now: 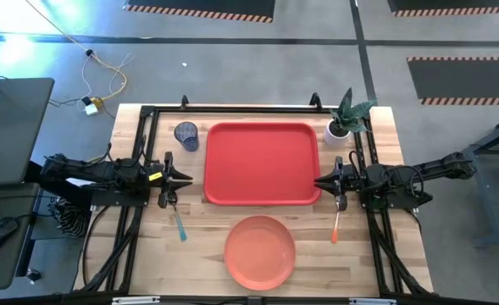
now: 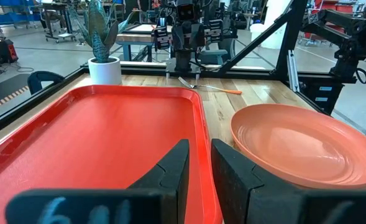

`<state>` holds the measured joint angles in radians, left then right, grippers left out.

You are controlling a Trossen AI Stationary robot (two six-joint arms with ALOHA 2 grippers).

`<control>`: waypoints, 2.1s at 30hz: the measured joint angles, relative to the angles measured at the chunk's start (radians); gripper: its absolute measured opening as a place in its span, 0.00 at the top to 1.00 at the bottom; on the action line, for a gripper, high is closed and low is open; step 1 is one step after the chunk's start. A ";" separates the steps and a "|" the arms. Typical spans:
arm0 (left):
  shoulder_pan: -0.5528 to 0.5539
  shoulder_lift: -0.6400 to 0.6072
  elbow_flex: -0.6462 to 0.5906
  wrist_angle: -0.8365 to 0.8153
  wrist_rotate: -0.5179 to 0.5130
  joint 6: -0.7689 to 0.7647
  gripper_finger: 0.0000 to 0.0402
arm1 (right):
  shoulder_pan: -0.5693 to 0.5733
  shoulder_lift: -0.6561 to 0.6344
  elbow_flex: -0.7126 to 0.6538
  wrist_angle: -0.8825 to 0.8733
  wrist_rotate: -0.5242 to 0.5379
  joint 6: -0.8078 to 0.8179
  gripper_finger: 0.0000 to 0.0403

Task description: Pick and place plate/cup/fork/spoon on tray

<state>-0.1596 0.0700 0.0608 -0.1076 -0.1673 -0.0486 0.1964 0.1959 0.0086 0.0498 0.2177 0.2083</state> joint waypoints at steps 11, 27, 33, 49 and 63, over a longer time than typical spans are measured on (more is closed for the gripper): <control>0.000 0.000 0.000 0.000 0.000 0.000 0.86 | 0.000 0.000 0.000 0.000 0.000 0.000 0.86; 0.000 0.000 0.000 0.064 0.000 -0.310 0.86 | 0.000 0.000 0.000 0.000 0.000 0.002 0.86; 0.000 0.000 0.000 0.180 -0.004 -0.376 0.86 | 0.000 0.000 0.000 0.000 0.000 0.124 0.86; 0.000 0.000 0.000 0.432 -0.087 -0.535 0.86 | 0.000 0.000 0.000 0.134 0.046 0.447 0.86; 0.000 0.000 0.001 0.566 -0.247 -0.418 0.86 | 0.000 0.000 0.040 0.204 0.122 0.411 0.86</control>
<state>-0.1593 0.0700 0.0616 0.4589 -0.4140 -0.4665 0.1963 0.1955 0.0482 0.2541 0.3401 0.6194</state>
